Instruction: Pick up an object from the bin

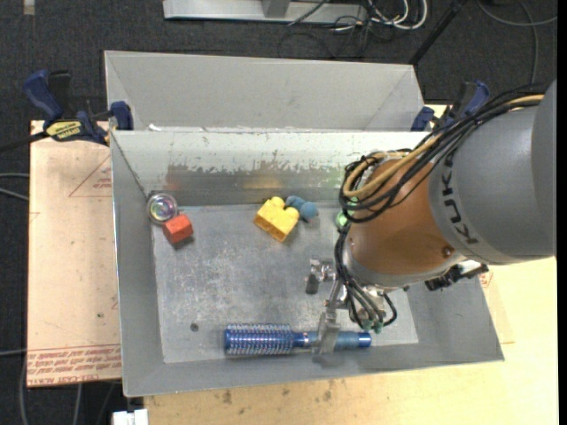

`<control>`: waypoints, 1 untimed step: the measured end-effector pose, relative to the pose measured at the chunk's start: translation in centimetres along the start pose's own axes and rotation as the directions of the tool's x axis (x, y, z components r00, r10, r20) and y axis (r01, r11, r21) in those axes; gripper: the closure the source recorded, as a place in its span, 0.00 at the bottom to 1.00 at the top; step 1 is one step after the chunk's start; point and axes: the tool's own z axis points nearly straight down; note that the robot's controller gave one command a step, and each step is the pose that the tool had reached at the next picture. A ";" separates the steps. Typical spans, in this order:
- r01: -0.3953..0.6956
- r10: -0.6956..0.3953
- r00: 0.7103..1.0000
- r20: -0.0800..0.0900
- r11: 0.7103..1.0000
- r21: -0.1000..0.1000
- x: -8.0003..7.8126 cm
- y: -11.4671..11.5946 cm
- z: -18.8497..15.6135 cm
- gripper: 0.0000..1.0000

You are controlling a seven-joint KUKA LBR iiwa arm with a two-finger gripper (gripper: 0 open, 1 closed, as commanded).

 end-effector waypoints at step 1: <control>0.115 -0.115 0.993 0.017 0.993 -0.002 -0.6 0.8 5.5 0.00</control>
Offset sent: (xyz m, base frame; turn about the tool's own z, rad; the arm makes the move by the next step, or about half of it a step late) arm 0.0047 0.0059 -0.0541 -0.1168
